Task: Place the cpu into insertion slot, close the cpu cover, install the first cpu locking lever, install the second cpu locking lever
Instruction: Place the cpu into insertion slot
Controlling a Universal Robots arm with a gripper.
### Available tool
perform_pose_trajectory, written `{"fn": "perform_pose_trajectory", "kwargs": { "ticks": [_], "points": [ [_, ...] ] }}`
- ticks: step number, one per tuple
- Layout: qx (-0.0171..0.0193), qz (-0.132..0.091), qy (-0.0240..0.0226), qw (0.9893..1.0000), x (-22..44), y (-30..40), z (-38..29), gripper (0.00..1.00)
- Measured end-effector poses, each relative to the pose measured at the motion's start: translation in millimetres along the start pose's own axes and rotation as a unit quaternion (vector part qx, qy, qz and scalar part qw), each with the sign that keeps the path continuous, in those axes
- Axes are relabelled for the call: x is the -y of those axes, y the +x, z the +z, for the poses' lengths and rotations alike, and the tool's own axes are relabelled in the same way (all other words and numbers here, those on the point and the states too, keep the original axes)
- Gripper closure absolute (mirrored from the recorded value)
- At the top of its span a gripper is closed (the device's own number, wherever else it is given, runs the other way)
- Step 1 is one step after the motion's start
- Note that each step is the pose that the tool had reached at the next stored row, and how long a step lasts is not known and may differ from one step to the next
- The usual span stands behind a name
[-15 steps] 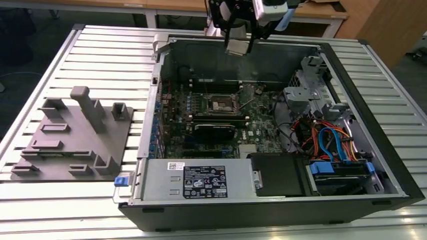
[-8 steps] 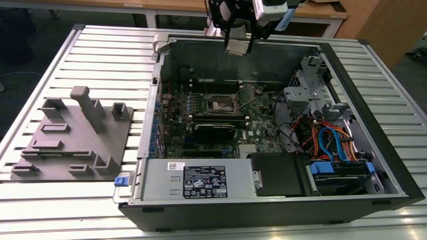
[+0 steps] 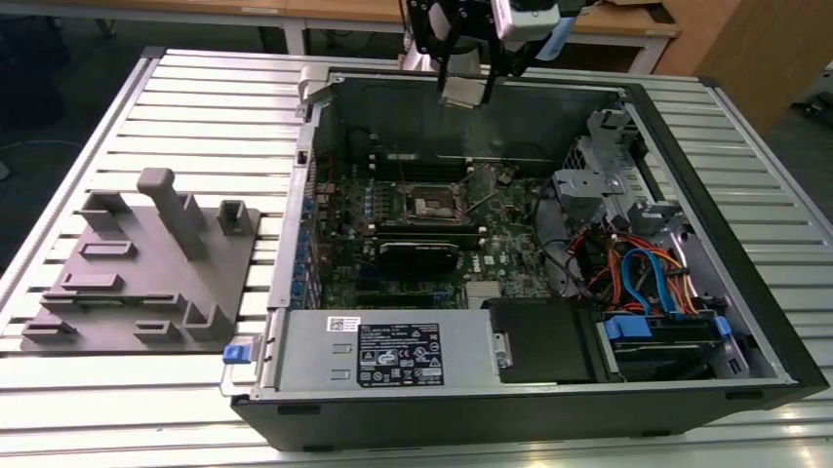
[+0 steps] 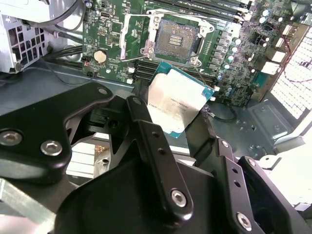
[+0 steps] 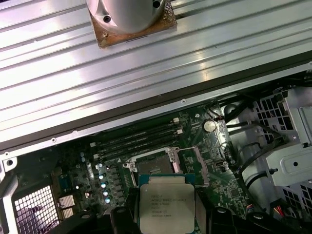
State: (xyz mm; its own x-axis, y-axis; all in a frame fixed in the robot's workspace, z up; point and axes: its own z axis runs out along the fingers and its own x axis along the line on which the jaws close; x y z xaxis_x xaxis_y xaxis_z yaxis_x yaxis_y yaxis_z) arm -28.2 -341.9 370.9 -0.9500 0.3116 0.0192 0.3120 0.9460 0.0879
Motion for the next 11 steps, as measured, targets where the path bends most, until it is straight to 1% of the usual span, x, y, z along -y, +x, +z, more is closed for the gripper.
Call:
{"fn": "perform_pose_trajectory", "kwargs": {
  "ticks": [3, 6, 9, 11],
  "points": [
    [0.0010, 0.011, -0.0001, 0.9999, 0.0, 0.0, 0.0, 0.46],
    [0.0027, 0.030, -0.0003, 0.9995, 0.0, 0.0, 0.1, 0.46],
    [0.0048, 0.054, -0.0007, 0.9985, 0.0, 0.0, 0.3, 0.46],
    [0.0062, 0.069, -0.0010, 0.9976, 0.0, 0.0, 0.4, 0.46]
  ]
}}
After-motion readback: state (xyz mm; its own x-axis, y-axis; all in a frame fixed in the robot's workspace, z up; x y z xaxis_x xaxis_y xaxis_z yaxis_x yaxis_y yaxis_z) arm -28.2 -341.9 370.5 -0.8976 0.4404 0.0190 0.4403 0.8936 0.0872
